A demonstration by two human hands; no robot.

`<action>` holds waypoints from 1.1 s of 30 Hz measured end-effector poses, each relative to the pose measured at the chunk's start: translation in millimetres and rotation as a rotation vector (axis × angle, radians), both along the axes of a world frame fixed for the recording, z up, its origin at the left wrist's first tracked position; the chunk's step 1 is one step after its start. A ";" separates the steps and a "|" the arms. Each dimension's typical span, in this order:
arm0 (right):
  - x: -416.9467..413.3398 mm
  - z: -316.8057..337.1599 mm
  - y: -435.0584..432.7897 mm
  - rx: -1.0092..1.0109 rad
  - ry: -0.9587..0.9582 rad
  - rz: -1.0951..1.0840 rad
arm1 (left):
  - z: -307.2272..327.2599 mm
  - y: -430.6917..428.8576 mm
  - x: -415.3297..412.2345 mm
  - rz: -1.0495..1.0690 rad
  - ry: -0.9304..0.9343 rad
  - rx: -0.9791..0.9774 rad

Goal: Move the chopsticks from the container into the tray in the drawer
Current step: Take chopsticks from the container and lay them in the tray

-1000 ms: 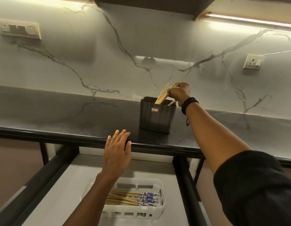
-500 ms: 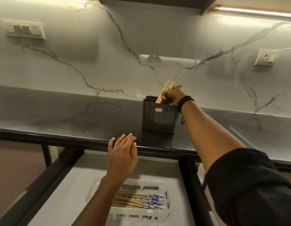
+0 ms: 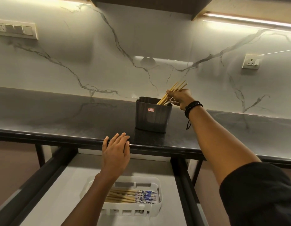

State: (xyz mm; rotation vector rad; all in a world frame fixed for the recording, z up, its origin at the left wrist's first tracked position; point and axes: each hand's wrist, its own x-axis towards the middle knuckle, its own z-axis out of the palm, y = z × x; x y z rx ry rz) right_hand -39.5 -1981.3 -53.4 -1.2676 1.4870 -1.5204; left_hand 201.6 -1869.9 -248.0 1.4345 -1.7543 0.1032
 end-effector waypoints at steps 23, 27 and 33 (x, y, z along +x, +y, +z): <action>4.7 -17.2 -1.7 -0.087 -0.189 -0.132 | 2.6 4.6 0.0 -0.012 0.004 0.021; 0.4 -16.6 5.3 -0.091 -0.263 -0.083 | 3.1 4.8 -0.5 -0.014 0.005 0.027; 0.7 -12.7 10.8 -0.067 -0.203 0.029 | 3.7 6.1 -0.1 -0.017 0.003 0.033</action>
